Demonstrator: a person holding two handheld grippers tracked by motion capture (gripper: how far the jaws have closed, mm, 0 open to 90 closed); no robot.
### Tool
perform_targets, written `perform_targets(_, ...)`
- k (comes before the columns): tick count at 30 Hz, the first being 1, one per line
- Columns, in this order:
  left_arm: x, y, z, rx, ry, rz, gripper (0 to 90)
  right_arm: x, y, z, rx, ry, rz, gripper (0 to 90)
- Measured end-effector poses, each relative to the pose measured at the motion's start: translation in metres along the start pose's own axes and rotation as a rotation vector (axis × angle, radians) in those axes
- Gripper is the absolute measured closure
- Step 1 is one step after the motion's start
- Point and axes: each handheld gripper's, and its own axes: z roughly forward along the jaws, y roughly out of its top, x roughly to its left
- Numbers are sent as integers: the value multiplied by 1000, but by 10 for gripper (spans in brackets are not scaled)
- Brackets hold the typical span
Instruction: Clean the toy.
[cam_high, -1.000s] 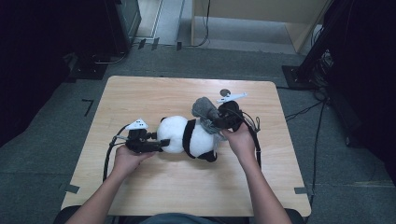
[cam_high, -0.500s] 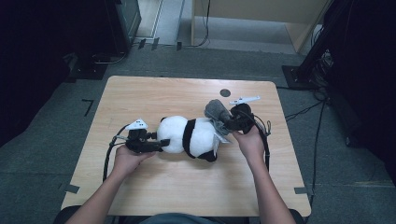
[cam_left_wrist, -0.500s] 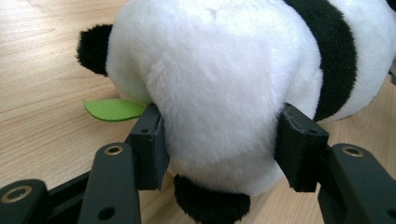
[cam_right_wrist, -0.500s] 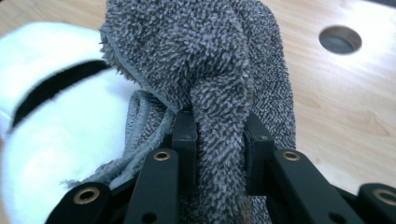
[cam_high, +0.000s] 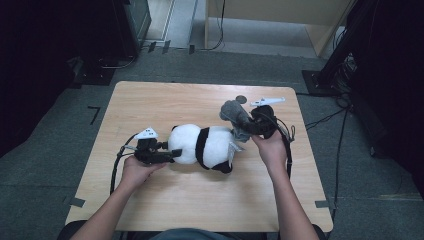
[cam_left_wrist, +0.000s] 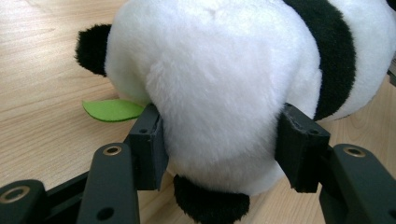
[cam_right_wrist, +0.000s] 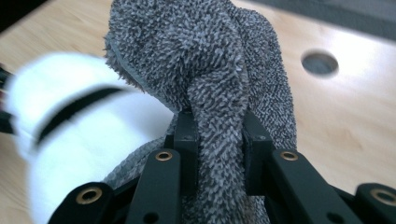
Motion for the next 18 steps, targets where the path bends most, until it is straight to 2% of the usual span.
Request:
perform_targets(5,-1,-1,0,-7,2,-4,420,27,24,8,-29,50,-63,737)
perform_targets(7,-1,-1,0,-9,2,-5,420,36,30,16,-15,69,-89,750)
perform_targets(13,-1,0,0,-9,2,-1,422,68,46,48,32,134,-106,749)
perform_targets(15,-1,0,0,-10,2,-1,422,81,51,62,56,144,-141,746)
perform_targets(18,-1,0,0,-12,3,-1,423,98,56,78,87,150,-167,743)
